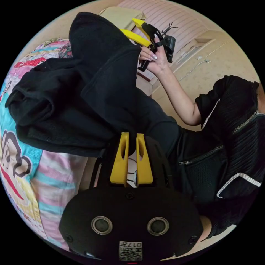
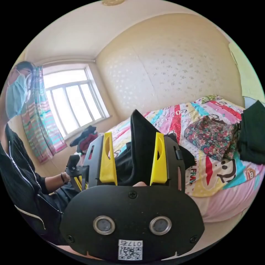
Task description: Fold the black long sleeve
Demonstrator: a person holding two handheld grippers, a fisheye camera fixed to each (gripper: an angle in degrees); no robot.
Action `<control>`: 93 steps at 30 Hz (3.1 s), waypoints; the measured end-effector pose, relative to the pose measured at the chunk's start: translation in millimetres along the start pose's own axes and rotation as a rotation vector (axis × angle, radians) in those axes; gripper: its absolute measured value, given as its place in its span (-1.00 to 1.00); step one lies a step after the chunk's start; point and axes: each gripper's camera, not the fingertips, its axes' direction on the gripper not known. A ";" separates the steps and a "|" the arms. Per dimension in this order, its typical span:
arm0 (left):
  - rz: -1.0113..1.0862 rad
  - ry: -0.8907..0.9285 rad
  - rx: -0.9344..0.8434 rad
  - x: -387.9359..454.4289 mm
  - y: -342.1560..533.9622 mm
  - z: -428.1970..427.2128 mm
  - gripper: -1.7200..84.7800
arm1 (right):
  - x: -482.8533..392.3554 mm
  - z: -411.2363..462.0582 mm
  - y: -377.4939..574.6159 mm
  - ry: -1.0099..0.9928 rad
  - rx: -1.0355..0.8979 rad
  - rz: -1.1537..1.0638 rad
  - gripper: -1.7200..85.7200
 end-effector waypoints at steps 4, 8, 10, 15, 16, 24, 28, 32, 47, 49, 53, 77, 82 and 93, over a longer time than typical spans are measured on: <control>0.031 -0.003 0.019 5.7 2.5 -26.6 -0.84 | 34.0 114.3 -9.9 0.381 -0.553 0.125 -0.59; -0.002 0.017 0.164 7.1 14.6 -60.2 -0.84 | 60.9 117.4 22.0 0.359 -0.517 0.192 -0.79; -0.051 -0.001 0.261 8.3 35.0 -88.0 -0.85 | 61.6 79.3 26.6 0.285 -0.414 0.208 -0.86; -0.174 -0.191 0.613 20.2 83.6 -158.8 -0.81 | 68.7 -29.0 58.9 0.017 -0.207 0.285 -0.96; -0.231 -0.240 0.659 17.4 82.4 -165.5 -0.74 | 71.9 -41.9 72.3 0.010 -0.228 0.333 -0.97; -0.443 -0.606 0.306 -46.3 -21.1 -73.1 -0.65 | 85.6 -86.5 128.8 0.074 -0.238 0.511 -0.90; -0.546 -0.568 0.285 -66.7 -13.4 -58.7 -0.81 | 93.6 -137.6 123.3 0.331 -0.172 0.636 -0.76; -0.536 -0.463 0.466 -50.3 29.3 -101.0 -0.86 | 69.4 -175.7 89.2 0.620 -0.094 0.513 -0.72; -1.092 -0.832 1.156 66.1 328.0 -242.3 -0.93 | -5.1 241.0 -63.0 0.255 -0.582 -0.205 -0.59; -1.039 -0.751 1.077 62.3 332.1 -249.3 -0.89 | 1.1 290.8 -53.2 0.354 -0.762 -0.203 -0.60; -0.880 -0.631 0.829 44.0 290.4 -251.4 -0.80 | -21.2 275.3 -58.5 0.373 -0.694 -0.286 -0.76; -0.552 -0.966 0.430 -39.3 118.8 -246.8 -0.93 | 63.1 49.6 2.3 0.649 -0.110 -0.086 -0.84; -1.025 -1.115 0.825 -10.2 222.0 -307.3 -0.92 | 75.2 117.8 -58.3 0.362 -0.129 -0.214 -0.74; -0.508 -0.864 0.689 -30.2 120.7 -294.2 -0.60 | 121.0 345.3 -205.5 0.257 -0.588 -0.317 -0.68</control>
